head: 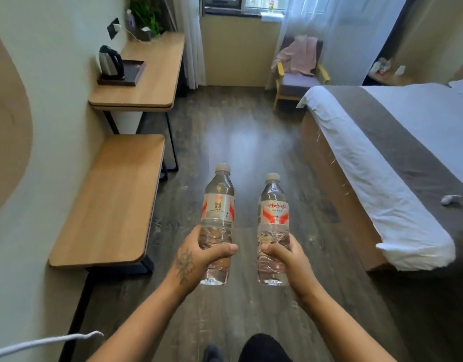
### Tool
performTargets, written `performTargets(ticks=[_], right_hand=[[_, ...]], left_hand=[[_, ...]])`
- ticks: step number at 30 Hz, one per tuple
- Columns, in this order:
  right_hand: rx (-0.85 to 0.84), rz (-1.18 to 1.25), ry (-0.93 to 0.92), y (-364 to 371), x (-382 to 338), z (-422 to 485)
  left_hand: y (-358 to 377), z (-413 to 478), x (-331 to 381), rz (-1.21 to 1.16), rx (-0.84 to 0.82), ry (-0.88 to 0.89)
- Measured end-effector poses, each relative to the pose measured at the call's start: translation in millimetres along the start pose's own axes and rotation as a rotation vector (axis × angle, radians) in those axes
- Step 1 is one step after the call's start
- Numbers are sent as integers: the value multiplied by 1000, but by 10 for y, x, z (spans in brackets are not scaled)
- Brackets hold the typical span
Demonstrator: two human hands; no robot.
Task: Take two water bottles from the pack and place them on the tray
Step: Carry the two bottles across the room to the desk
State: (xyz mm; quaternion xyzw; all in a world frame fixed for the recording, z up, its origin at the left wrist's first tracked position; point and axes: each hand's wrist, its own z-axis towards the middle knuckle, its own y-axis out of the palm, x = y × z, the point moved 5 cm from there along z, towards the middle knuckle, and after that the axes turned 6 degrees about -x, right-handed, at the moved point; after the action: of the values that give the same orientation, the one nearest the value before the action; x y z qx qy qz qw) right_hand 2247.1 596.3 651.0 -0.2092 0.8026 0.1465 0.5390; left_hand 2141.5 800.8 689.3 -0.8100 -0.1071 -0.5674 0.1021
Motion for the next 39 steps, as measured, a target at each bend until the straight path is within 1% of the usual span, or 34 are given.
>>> performTargets(ticks=[2, 7, 15, 18, 24, 30, 39], right_hand=[[-21, 0, -2, 27, -224, 439], [-48, -22, -18, 66, -686, 1627], [-150, -72, 19, 60, -1475, 3911], [-165, -118, 17, 68, -1833, 4604], [-189, -100, 10, 179, -2378, 5790], [-169, -86, 4, 397, -2820, 7066], [-69, -107, 23, 776, -3525, 8712]], left_hand=[[-139, 472, 202, -5, -21, 0], [-442, 1654, 521, 10, 4, -7], [-921, 3729, 1064, -9, 111, -57], [-1086, 4365, 1341, -9, 125, -47], [-1404, 5511, 1790, -40, 116, -8], [-1911, 6756, 2099, -51, 96, 16], [-2783, 8483, 2725, -26, 18, 0]])
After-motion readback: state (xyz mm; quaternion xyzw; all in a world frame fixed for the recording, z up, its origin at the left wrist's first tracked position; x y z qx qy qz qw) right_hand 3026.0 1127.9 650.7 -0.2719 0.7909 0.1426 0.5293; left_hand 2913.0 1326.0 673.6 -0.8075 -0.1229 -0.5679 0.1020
